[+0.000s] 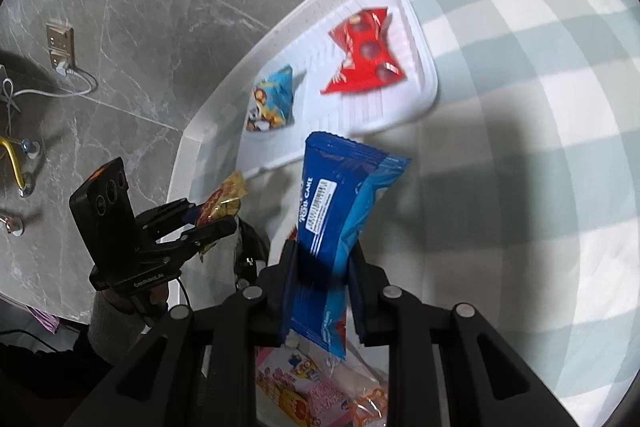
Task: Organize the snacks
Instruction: 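Lower both packets into the tray and open both grippers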
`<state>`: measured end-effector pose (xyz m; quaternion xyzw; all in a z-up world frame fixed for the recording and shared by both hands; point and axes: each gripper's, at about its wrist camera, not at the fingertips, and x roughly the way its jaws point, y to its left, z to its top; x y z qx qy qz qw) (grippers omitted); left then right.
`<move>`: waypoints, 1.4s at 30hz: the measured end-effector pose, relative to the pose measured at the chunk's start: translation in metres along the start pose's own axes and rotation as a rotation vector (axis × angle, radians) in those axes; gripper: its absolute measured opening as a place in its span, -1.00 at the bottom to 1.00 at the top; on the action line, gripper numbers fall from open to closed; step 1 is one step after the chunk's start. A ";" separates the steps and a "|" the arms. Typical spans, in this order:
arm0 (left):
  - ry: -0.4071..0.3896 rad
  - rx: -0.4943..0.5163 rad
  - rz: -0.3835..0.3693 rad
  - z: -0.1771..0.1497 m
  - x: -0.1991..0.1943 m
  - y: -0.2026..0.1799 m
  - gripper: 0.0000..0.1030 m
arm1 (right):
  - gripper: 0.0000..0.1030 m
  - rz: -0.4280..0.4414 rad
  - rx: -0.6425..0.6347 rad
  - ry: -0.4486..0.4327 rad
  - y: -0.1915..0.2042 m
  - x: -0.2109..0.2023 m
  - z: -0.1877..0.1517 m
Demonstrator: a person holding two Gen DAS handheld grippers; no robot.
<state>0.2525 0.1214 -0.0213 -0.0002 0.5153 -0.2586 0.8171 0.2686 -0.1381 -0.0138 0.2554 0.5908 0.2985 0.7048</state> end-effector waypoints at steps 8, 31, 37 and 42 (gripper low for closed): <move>-0.090 -0.130 0.039 0.023 -0.017 0.045 -0.44 | -0.52 0.003 -0.053 -0.018 0.011 -0.002 0.043; -0.155 -0.427 0.061 0.061 0.039 0.146 -0.44 | -0.52 -0.011 -0.159 0.109 0.028 0.077 0.131; -0.159 -0.443 0.078 0.073 0.051 0.156 -0.43 | -0.51 -0.018 -0.167 0.136 0.026 0.095 0.138; -0.160 -0.444 0.093 0.083 0.059 0.163 -0.43 | -0.51 -0.031 -0.179 0.145 0.027 0.104 0.143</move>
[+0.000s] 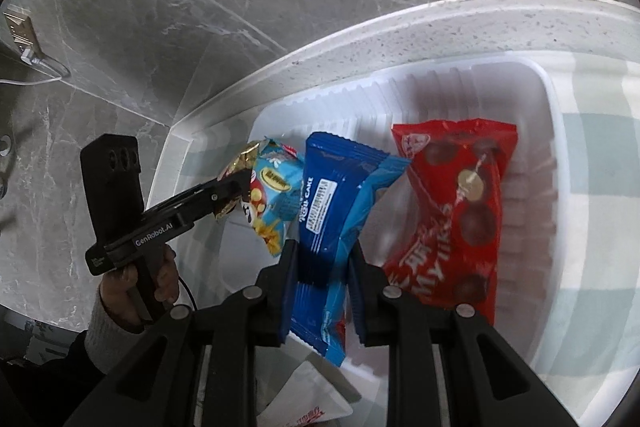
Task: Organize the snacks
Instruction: 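Lower both packets into the tray and open both grippers, then grasp the black cookie bag with left gripper while right grasps small red-white packet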
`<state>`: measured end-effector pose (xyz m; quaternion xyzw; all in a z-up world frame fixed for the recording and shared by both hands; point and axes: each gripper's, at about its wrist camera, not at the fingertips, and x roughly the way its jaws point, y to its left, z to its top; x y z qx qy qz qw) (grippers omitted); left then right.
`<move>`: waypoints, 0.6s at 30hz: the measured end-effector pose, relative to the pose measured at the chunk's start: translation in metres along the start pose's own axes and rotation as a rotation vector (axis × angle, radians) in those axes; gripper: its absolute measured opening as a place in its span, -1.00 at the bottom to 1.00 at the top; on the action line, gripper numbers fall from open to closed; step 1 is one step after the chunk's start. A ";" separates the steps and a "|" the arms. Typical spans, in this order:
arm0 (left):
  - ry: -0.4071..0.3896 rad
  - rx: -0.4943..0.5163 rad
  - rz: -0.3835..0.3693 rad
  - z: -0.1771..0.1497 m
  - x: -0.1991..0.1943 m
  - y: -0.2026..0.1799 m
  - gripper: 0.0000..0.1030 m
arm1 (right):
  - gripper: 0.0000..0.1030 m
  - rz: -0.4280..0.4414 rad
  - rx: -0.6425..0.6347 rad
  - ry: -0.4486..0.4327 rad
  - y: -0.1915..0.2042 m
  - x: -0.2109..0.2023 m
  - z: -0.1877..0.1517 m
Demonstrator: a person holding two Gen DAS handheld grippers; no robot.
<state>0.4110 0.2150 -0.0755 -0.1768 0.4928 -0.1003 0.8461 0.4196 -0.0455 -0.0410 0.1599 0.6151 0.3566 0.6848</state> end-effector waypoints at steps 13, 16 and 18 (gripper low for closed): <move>-0.036 0.072 0.103 0.009 0.002 -0.020 -0.01 | -0.08 -0.098 -0.080 -0.044 0.013 -0.010 0.005; -0.053 0.079 0.097 0.008 -0.006 -0.024 -0.01 | -0.08 -0.103 -0.100 -0.062 0.018 -0.020 0.001; -0.065 0.083 0.101 0.009 -0.014 -0.025 -0.01 | -0.08 -0.106 -0.118 -0.075 0.023 -0.028 -0.003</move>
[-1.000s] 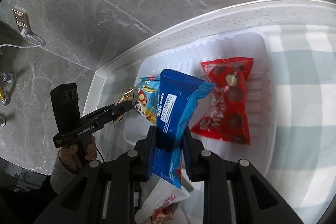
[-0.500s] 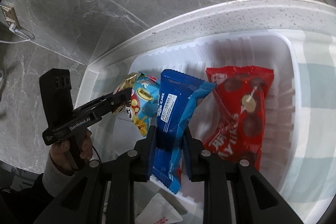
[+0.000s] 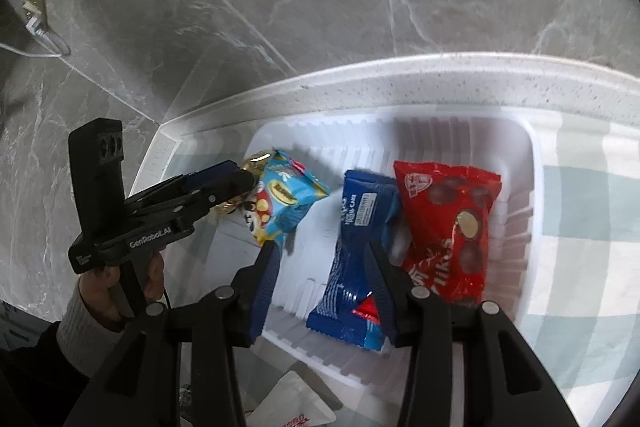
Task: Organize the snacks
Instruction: 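Grasp the black cookie bag with left gripper while right grasps small red-white packet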
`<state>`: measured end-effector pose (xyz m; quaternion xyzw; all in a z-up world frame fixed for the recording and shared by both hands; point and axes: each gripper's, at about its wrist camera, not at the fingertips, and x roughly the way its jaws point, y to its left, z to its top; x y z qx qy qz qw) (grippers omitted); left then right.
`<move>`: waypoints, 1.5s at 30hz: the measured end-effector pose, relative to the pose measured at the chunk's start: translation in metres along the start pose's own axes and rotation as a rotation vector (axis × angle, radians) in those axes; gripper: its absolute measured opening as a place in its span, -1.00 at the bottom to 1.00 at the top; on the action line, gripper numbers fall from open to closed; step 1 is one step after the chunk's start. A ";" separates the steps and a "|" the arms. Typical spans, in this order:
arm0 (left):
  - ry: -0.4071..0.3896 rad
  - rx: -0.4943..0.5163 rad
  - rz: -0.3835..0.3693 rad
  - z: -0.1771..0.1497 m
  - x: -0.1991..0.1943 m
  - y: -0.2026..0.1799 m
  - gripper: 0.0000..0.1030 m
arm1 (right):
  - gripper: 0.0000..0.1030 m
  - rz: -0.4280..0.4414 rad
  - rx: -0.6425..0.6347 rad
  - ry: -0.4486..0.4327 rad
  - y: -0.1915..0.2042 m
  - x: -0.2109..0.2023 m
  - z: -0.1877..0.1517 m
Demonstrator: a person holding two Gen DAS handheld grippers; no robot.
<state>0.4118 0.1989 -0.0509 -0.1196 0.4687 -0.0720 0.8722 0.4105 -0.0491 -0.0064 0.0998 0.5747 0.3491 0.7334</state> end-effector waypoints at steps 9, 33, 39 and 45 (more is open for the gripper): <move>-0.021 0.049 0.003 -0.014 -0.046 -0.013 -0.01 | -0.05 -0.008 -0.055 -0.018 0.022 -0.029 -0.026; 0.160 0.024 -0.029 -0.158 -0.117 -0.035 -0.01 | 0.03 0.015 0.002 0.078 0.039 -0.047 -0.144; 0.196 -0.003 -0.048 -0.180 -0.119 -0.042 -0.01 | 0.03 -0.025 -0.045 0.095 0.049 -0.042 -0.164; 0.228 -0.007 -0.069 -0.193 -0.116 -0.052 -0.01 | 0.03 -0.057 -0.085 0.113 0.054 -0.031 -0.176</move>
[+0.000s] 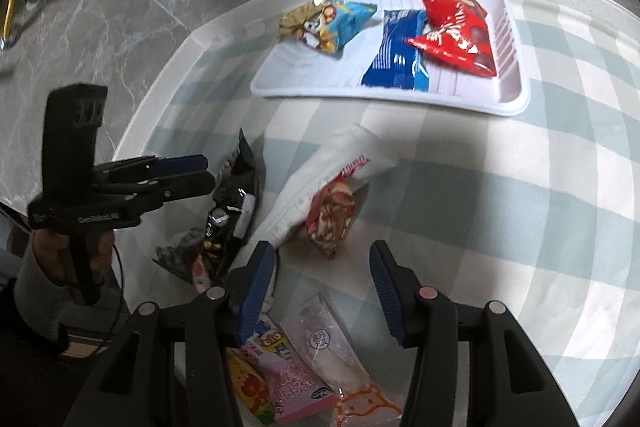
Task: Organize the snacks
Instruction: 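Grasp the black cookie bag with left gripper while right grasps small red-white packet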
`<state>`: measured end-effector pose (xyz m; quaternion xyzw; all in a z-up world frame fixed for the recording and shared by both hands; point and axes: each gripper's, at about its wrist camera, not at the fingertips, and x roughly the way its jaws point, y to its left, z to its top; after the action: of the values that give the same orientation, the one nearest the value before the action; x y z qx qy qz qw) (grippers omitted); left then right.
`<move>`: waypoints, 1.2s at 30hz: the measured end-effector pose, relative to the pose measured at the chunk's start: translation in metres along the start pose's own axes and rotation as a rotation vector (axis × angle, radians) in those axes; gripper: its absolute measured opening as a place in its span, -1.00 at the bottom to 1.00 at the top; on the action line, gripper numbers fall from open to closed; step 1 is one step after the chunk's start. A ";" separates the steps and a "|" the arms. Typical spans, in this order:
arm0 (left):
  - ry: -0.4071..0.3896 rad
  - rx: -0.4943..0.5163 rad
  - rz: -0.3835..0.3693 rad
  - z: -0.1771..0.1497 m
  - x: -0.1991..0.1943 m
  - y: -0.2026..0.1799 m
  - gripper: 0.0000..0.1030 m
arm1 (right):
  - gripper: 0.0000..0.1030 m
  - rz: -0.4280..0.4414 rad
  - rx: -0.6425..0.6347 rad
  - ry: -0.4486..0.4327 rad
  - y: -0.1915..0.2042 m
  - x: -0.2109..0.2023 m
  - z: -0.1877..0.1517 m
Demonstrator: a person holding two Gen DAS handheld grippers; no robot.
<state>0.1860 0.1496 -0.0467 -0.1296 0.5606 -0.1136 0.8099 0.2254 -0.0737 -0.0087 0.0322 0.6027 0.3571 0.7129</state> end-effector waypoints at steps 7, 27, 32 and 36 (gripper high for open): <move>0.024 -0.011 0.008 -0.003 0.008 -0.001 -0.01 | 0.03 -0.019 0.007 -0.001 -0.005 0.009 -0.004; 0.058 -0.020 0.012 -0.001 0.025 -0.003 -0.01 | 0.03 -0.012 -0.015 -0.004 -0.001 0.025 0.009; 0.067 -0.013 0.017 -0.001 0.029 -0.006 -0.01 | 0.03 -0.007 -0.020 -0.005 -0.001 0.027 0.012; 0.072 -0.013 0.022 -0.001 0.031 -0.007 -0.01 | 0.03 -0.005 -0.019 -0.005 -0.002 0.028 0.013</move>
<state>0.1956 0.1324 -0.0717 -0.1245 0.5916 -0.1059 0.7895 0.2379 -0.0544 -0.0298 0.0249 0.5976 0.3608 0.7156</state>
